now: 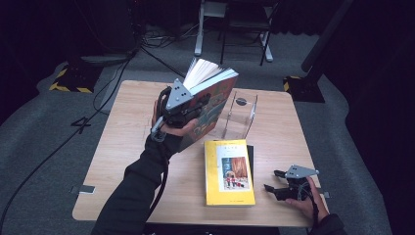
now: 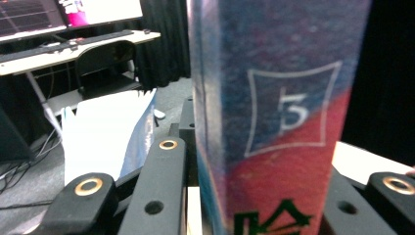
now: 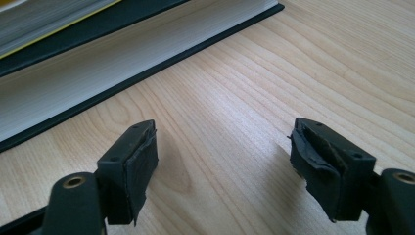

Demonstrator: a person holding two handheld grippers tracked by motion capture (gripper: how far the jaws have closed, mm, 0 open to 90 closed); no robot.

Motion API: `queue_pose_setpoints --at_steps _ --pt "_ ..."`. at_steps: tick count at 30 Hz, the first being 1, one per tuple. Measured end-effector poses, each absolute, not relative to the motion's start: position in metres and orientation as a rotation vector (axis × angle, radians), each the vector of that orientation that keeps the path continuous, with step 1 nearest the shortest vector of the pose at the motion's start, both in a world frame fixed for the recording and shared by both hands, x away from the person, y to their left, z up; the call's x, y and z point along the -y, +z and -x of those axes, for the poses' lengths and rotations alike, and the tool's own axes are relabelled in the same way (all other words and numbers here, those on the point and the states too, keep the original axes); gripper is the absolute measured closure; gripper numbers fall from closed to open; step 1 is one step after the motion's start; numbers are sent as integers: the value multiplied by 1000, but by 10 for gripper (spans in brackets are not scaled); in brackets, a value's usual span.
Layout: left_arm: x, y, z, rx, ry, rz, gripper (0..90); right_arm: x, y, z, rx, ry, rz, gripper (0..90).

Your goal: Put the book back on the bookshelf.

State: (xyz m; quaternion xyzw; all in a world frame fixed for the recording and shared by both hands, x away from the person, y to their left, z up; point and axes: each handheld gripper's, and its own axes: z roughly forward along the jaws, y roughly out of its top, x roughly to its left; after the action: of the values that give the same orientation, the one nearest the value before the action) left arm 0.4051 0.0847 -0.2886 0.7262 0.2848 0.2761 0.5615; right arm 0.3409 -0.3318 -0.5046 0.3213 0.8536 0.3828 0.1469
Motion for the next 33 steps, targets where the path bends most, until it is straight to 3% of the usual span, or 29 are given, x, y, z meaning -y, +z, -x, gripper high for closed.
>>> queue_pose_setpoints --at_steps 33 --pt "-12 -333 -489 -854 754 -1791 737 332 -505 -340 -2459 1101 -915 262"
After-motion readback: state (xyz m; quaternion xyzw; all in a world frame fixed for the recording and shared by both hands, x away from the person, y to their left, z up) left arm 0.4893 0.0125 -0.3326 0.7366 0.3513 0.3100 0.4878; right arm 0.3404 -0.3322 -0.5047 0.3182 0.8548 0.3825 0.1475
